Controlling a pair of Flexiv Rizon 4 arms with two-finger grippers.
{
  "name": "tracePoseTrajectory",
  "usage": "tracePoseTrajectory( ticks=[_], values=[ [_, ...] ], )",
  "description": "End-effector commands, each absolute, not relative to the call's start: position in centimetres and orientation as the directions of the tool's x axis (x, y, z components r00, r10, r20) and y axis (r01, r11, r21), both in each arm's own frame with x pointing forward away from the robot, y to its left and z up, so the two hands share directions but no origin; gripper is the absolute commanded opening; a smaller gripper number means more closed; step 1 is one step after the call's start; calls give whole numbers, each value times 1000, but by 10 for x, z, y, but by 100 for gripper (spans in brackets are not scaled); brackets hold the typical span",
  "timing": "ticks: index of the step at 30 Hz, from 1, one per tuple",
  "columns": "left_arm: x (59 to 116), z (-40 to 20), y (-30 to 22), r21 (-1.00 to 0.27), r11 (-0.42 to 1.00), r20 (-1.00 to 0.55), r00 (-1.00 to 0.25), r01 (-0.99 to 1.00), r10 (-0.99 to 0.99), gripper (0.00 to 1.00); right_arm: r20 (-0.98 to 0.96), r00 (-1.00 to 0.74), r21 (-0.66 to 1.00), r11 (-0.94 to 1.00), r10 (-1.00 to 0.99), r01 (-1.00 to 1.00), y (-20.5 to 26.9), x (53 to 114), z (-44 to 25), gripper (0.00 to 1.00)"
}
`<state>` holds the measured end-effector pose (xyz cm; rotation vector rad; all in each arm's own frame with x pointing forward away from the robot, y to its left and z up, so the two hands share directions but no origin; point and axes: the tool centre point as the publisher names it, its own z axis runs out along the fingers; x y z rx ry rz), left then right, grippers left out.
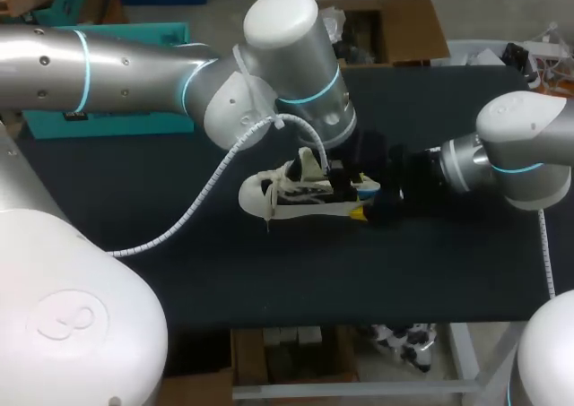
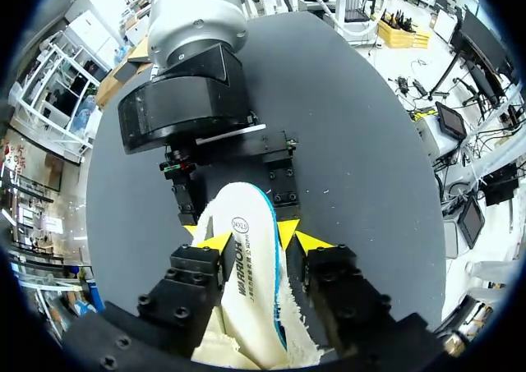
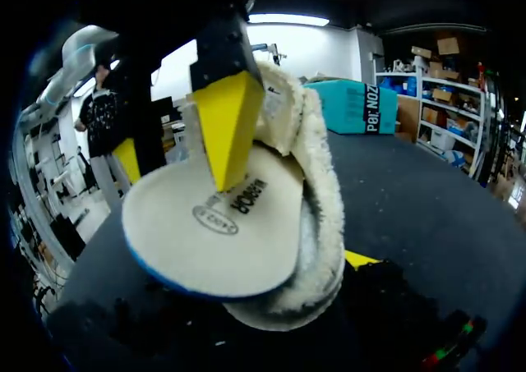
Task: Open the shoe tongue, take the insole out of the shoe, put the insole back into the shoe, and pack the shoe into the shoebox
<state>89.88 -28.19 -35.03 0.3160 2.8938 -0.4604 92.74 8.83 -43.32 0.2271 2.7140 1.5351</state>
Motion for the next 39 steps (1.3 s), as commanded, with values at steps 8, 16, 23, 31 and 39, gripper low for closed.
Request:
tracePoseTrajectory(
  ticks=[8,16,23,31,39],
  values=[
    [907,-358,-290,-268,939,-245,-958,214,148,34,58,-990,856,503,132,117,89,928,-443,0],
    [914,-355,-288,-271,942,-253,-959,196,126,5,58,-990,856,503,132,117,89,928,-443,0],
    [914,-340,-284,-300,934,-271,-956,196,114,0,58,-990,856,503,132,117,89,928,-443,0],
    [906,-317,-281,-388,882,-244,-952,268,182,0,58,-990,856,503,132,117,89,928,-443,0],
    [899,-292,-276,-502,795,-203,-940,340,274,0,58,-990,856,503,132,117,89,928,-443,0]
  ],
)
